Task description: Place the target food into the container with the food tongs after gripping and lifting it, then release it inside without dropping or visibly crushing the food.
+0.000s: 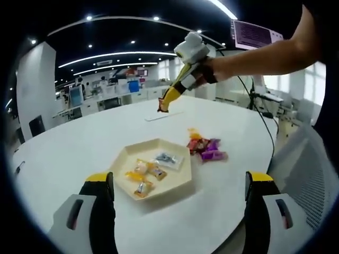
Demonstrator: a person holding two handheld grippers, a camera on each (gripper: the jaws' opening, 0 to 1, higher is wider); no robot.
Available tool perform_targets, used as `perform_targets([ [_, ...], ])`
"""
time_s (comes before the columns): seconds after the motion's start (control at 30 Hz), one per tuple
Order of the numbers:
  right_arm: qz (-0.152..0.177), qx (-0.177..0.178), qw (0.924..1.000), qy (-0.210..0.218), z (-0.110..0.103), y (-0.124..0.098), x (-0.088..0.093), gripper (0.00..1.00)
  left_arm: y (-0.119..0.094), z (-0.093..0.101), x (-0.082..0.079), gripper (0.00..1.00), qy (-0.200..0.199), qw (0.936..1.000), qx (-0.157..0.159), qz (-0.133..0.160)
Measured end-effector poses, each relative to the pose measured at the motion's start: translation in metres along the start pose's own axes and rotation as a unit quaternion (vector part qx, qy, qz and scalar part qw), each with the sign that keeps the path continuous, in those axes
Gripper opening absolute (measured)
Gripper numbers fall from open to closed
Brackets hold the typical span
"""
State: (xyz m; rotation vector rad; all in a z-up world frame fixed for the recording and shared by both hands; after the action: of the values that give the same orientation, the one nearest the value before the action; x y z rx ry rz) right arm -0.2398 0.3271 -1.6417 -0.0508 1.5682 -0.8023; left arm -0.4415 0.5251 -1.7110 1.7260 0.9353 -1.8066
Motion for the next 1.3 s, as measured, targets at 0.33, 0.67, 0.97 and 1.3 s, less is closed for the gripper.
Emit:
perform_targets([
  [0.33,0.011,-0.024,0.9996,-0.006,-0.028,0.007,-0.016,0.21,0.000,0.000,-0.001,0.99,0.000,1.0000,0.000,0.002],
  [0.67,0.019,-0.042,0.9987,-0.020,-0.047,0.010,-0.029,0.21,-0.001,-0.001,-0.001,0.99,0.000,1.0000,-0.002,0.004],
  [0.97,0.039,-0.070,0.9966,-0.017,-0.054,0.010,-0.036,0.25,-0.001,-0.001,-0.001,0.99,0.000,1.0000,-0.002,0.005],
  [1.3,0.049,-0.076,0.9955,-0.030,-0.056,0.006,-0.040,0.26,-0.001,-0.001,-0.001,0.99,0.000,1.0000,-0.003,0.005],
])
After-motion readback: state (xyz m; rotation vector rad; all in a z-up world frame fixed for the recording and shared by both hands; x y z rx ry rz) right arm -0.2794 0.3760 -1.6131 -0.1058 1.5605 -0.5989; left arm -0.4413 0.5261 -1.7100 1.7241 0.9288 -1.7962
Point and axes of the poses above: the point that each gripper's makers call its tool centre point, and the gripper's own axes: y roughly forward along the fingers, z roughly to its right, x roughly out of its underside, the point moved 8 cm from there along -y, roughly backward along the fingers, and after that the axes turned 12 degrees about z, right-handed, at the moved point
